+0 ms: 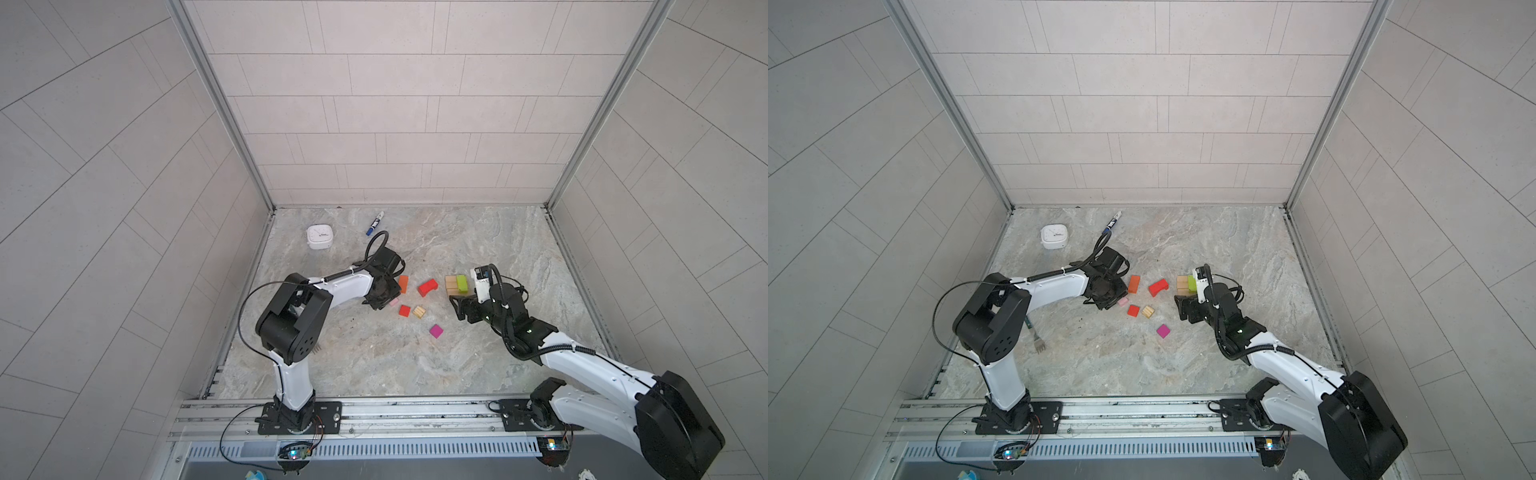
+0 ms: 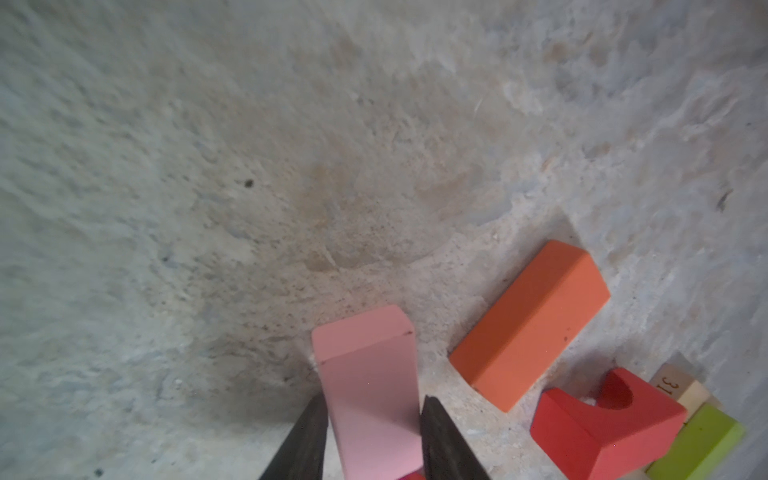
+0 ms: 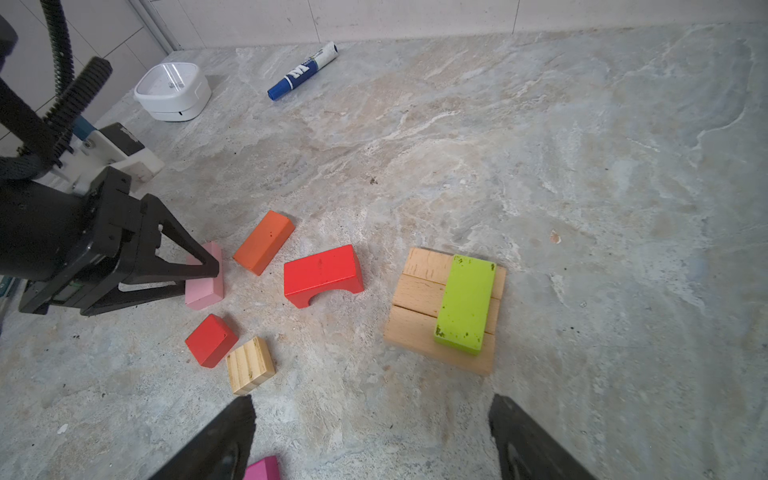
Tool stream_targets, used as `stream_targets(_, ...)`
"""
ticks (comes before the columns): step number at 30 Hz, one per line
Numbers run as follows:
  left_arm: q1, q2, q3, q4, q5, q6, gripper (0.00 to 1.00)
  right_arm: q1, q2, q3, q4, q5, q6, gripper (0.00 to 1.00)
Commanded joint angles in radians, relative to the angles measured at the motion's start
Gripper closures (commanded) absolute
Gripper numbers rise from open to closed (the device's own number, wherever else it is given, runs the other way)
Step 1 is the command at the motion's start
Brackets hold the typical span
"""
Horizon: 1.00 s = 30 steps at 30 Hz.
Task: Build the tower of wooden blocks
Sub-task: 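Close the left gripper on the pink block and lift it, then carry the pink block with the left gripper over the bar stack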
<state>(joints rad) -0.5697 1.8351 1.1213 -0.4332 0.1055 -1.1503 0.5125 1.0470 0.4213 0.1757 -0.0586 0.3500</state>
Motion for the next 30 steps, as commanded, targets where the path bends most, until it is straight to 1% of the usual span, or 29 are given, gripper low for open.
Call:
stream_targets(1, -0.004, 0.020, 0.046, -0.186, -0.058, 0.131, 0.61, 0.007, -0.022, -0.006, 0.006, 0.016, -0.006, 0.11)
stream_targets(4, -0.004, 0.021, 0.073, -0.270, -0.095, 0.224, 0.61, 0.005, -0.022, -0.006, 0.006, 0.016, -0.006, 0.11)
stream_targets(7, -0.002, 0.005, 0.066, -0.296, -0.112, 0.265, 0.62, 0.006, -0.022, -0.004, 0.005, 0.016, -0.005, 0.11)
stream_targets(11, -0.002, -0.010, 0.070, -0.300, -0.120, 0.299, 0.60, 0.005, -0.021, -0.005, 0.007, 0.017, -0.005, 0.11)
stream_targets(13, -0.004, -0.004, 0.077, -0.304, -0.117, 0.306, 0.58, 0.006, -0.017, -0.004, 0.006, 0.017, -0.005, 0.11)
stream_targets(19, -0.003, 0.016, 0.087, -0.302, -0.101, 0.316, 0.57, 0.006, -0.015, -0.003, 0.004, 0.017, -0.004, 0.11)
stream_targets(27, -0.003, -0.006, 0.068, -0.279, -0.102, 0.319, 0.64, 0.006, -0.011, 0.000, 0.002, 0.019, -0.002, 0.11)
stream_targets(28, -0.002, -0.009, 0.065, -0.277, -0.101, 0.322, 0.67, 0.006, -0.011, 0.000, 0.002, 0.020, -0.002, 0.11)
stream_targets(30, -0.003, -0.011, 0.066, -0.276, -0.095, 0.323, 0.68, 0.006, -0.010, 0.000, 0.000, 0.019, -0.001, 0.11)
